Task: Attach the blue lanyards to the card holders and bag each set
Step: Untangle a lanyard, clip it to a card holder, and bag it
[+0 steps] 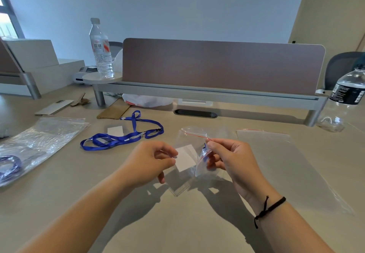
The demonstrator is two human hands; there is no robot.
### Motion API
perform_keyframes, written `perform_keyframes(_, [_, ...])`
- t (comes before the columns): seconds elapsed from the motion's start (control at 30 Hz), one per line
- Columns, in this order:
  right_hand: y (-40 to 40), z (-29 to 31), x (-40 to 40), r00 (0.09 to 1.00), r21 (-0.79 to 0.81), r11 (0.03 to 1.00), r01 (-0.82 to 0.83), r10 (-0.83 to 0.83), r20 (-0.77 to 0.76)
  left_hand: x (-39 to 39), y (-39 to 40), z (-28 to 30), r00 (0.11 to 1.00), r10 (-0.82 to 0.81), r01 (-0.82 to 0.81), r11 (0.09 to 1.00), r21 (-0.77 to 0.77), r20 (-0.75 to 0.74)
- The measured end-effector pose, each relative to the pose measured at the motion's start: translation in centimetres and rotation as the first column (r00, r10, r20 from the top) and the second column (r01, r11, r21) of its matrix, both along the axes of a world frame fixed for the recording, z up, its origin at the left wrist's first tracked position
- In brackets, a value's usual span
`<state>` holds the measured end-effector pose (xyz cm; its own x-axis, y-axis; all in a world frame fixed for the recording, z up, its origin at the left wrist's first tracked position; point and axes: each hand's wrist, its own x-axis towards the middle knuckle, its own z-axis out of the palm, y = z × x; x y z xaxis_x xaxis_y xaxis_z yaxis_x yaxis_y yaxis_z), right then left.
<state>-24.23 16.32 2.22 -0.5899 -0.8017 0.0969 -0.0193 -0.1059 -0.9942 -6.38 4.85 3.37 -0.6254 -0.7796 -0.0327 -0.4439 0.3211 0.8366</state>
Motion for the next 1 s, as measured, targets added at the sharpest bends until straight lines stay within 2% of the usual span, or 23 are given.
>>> perform_keyframes(0.2, [-0.1,0.1,-0.5,1.0,0.021,1.0,0.003,-0.004,0.019,1.2,0.0,0.8,0.996,0.008,-0.003,0.998,0.061,-0.084])
perform_keyframes(0.43, [0.2,0.6,-0.1,0.98,-0.025,0.994,-0.103,0.106,0.168,-1.1,0.7,-0.8,0.996,-0.072,0.071,0.997,-0.019,-0.06])
perform_keyframes(0.5, [0.3,0.7,-0.2,0.97,-0.046,0.991,-0.122,0.129,0.206,-2.2,1.0,-1.6,0.997,-0.069,0.066,0.99,-0.124,-0.023])
perform_keyframes(0.6, [0.6,0.9,-0.6,0.969,-0.05,0.992,-0.112,0.12,0.216,-2.5,1.2,-2.4,0.998,0.022,-0.004,0.945,-0.328,0.051])
perform_keyframes(0.77, [0.7,1.1,-1.1,0.96,-0.083,0.994,-0.066,0.086,0.266,-0.6,1.0,-3.6,0.986,0.145,-0.166,0.873,-0.458,-0.08])
perform_keyframes(0.87, [0.8,1.2,-1.3,0.963,-0.085,0.995,-0.051,0.071,0.26,0.0,0.1,-4.0,0.963,0.264,-0.263,0.903,-0.339,-0.044])
perform_keyframes(0.93, [0.7,1.1,-1.2,0.969,-0.085,0.995,-0.049,0.068,0.239,0.2,-0.4,-4.0,0.954,0.293,-0.298,0.947,-0.122,-0.058])
perform_keyframes(1.0, [0.6,0.9,-1.0,0.981,-0.076,0.996,-0.048,0.062,0.185,0.4,-0.6,-3.8,0.944,0.304,-0.284,0.947,0.15,-0.131])
